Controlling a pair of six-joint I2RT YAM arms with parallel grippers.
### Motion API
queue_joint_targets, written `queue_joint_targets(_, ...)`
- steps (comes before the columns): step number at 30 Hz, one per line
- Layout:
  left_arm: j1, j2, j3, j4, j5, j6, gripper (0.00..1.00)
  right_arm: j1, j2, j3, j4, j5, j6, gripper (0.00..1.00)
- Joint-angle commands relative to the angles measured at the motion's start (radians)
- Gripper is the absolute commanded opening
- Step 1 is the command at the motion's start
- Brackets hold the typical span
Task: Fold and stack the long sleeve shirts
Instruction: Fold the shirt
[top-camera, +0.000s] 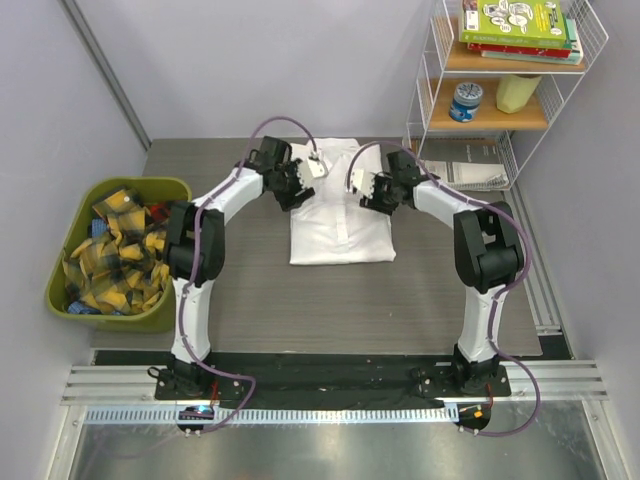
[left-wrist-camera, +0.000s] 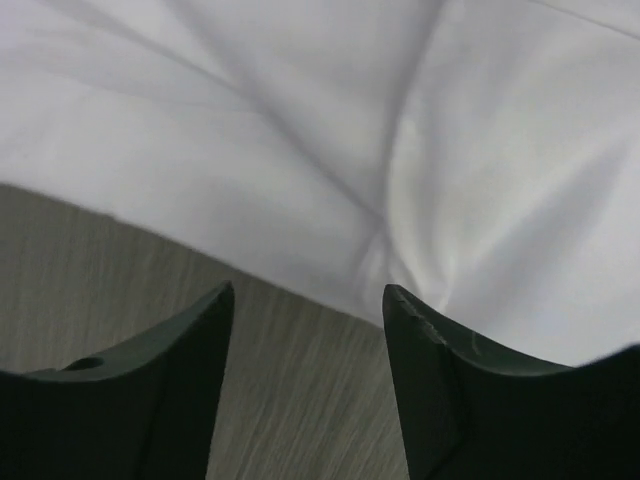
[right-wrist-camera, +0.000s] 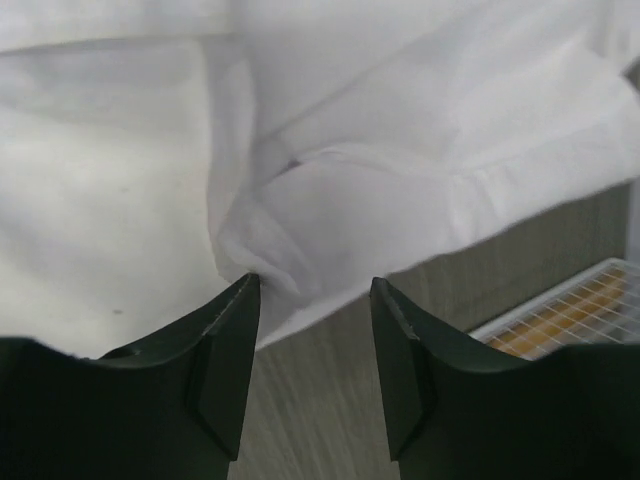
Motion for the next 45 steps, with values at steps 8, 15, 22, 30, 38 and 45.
queue_joint_targets(8,0.061,-0.145,0.098,-0.110,0.105,-0.457,0.66,-0.038,-0.069,0.326,-0.314,-0.148,0.532,0.52)
queue_joint_targets(15,-0.021,-0.112,0.024,-0.189,0.152,-0.615,0.63,-0.023,0.021,0.276,-0.417,-0.260,0.706,0.36)
queue_joint_targets(22,-0.021,0.068,0.107,-0.249,0.077,-0.739,0.60,-0.020,0.176,0.282,-0.412,-0.233,0.784,0.36)
queue_joint_targets(30,-0.024,0.012,-0.103,-0.310,0.142,-0.770,0.53,0.026,0.152,0.063,-0.377,-0.265,0.819,0.36)
queue_joint_targets(38,-0.042,-0.314,-0.462,-0.264,0.235,-0.779,0.52,0.086,-0.185,-0.258,-0.354,-0.390,0.916,0.37)
queue_joint_targets(45,-0.019,-0.421,-0.521,-0.168,0.340,-0.818,0.57,0.085,-0.301,-0.293,-0.322,-0.420,0.956,0.36)
